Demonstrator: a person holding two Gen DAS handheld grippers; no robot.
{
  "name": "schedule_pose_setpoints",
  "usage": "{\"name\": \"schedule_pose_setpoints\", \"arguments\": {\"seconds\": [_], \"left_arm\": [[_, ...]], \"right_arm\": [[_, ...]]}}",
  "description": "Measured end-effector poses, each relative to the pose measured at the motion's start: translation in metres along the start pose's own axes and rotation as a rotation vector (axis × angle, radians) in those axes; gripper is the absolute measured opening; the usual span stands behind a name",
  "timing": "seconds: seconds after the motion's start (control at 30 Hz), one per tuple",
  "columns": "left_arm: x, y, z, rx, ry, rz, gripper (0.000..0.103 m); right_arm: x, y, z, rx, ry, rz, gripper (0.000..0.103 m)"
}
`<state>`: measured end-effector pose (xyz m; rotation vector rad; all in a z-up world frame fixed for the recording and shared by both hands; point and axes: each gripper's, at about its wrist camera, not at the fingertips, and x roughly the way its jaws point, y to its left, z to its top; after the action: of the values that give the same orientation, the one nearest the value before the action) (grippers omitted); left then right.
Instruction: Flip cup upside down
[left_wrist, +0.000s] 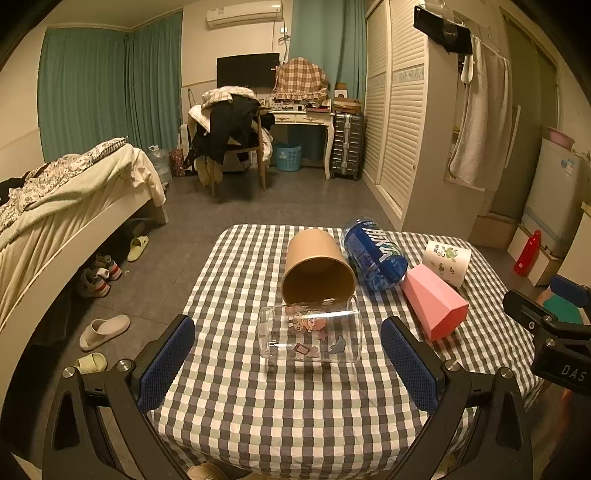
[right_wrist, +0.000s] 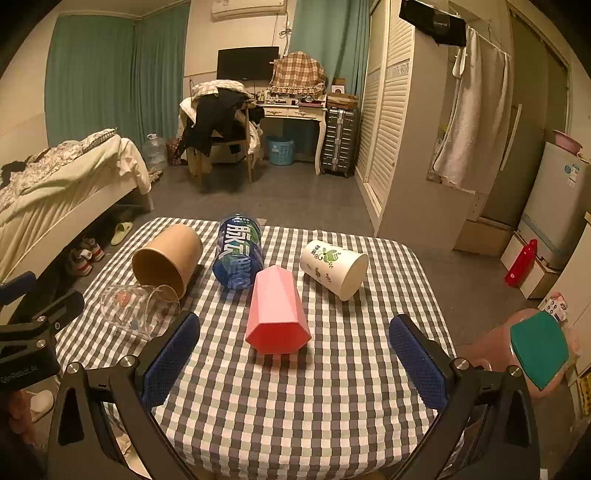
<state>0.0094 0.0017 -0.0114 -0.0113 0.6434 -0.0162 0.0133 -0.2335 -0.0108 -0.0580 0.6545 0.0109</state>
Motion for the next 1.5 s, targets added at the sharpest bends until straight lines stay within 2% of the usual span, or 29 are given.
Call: {"name": "schedule_pose_setpoints", "arguments": {"seconds": [0.53,1.07,1.3,1.5], "left_arm": [[-0.001,0.001,-0.001,0.011,-0.003,0.018,0.103],[0.006,0.004,0.002,-0.020,0.017,0.030,0.103],[0.014,0.006,0.010,-0.019,0.012,0.031,0.103],[0.030,0.019,0.026,-0.039,0.001,0.055,0.103]], "right_arm": [[0.001,0.001,0.000,0.002,0.003,0.001,0.103],[0.005,-0.008,0.003,0.037,-0.004,-0.006,0.103],[0.014,-0.001,0.018,0.010,-0.014,0.022,0.103],[0.040,0.011,0.050,-0.012,-0.033,0.060,0.103]]}}
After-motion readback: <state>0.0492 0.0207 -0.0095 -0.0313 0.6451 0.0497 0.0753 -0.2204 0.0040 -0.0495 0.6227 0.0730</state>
